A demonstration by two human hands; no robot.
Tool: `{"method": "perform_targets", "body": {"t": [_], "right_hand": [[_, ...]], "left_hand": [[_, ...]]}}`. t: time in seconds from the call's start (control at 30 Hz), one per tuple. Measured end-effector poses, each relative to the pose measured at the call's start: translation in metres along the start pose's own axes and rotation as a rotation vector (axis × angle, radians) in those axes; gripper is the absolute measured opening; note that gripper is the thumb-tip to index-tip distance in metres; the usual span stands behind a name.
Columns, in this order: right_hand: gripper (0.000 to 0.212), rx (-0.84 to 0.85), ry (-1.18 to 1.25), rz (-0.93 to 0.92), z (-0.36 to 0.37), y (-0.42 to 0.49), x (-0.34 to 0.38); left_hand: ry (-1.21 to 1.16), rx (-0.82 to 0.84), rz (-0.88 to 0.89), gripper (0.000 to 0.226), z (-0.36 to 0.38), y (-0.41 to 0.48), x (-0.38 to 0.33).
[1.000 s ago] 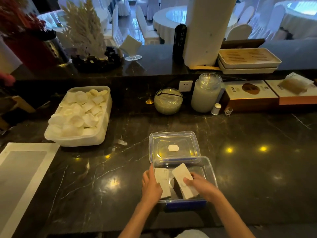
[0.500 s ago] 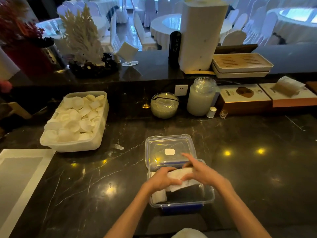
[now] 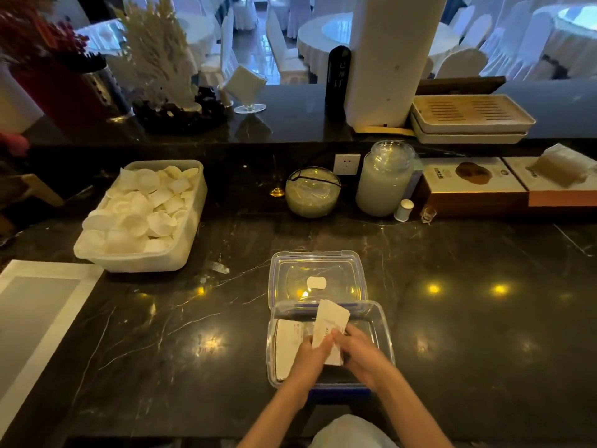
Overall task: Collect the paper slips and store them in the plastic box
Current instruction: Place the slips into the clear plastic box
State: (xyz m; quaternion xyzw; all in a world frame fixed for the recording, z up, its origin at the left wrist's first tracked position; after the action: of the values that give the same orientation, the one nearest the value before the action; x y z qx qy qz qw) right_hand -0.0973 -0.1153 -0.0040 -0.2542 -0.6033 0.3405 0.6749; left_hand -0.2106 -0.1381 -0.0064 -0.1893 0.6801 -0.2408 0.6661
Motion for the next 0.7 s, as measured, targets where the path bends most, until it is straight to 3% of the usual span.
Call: {"method": "perform_targets", "body": {"t": [0.1,0.3,0.37,0.47,0.6,0.7], "right_hand": [[0.04,-0.013,-0.107,0.005,-0.003,0.005,-0.002],[0.041,-0.01,-0.31,-0.019,0.011,0.008,-0.007],[0.038,-0.056,-0.389,-0.026,0.014,0.011,0.0],[0.043,-0.06,-0.313,-0.016,0.013,0.018,0.001],[0.044,-0.059,-0.332,0.001,0.011,0.016,-0.002],[0.044,-0.048,-0.327,0.052,0.003,0.022,-0.011]], "left_hand": [[0.059,0.084,0.008,0.047,0.004,-0.002,0.0],[0.013,0.045,-0.005,0.066,-0.001,0.011,-0.002],[0.029,0.047,-0.001,0.061,0.001,0.013,-0.001],[-0.013,0.064,0.025,0.04,0.006,0.009,-0.003],[-0.093,0.121,-0.045,0.047,0.001,0.008,-0.004],[0.044,0.149,-0.051,0.043,-0.013,0.012,-0.009]]}}
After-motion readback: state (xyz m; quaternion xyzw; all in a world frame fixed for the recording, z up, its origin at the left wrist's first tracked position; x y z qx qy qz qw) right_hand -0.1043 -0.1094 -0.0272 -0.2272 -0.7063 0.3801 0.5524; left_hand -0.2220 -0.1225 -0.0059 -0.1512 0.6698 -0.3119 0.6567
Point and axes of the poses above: each hand's wrist, its own y-axis towards the middle knuckle, its own z-axis out of the palm, x = y × z, the point moved 7 cm from there along y, towards the middle knuckle, and after that the axes turned 5 degrees about z, right-handed, at the moved point
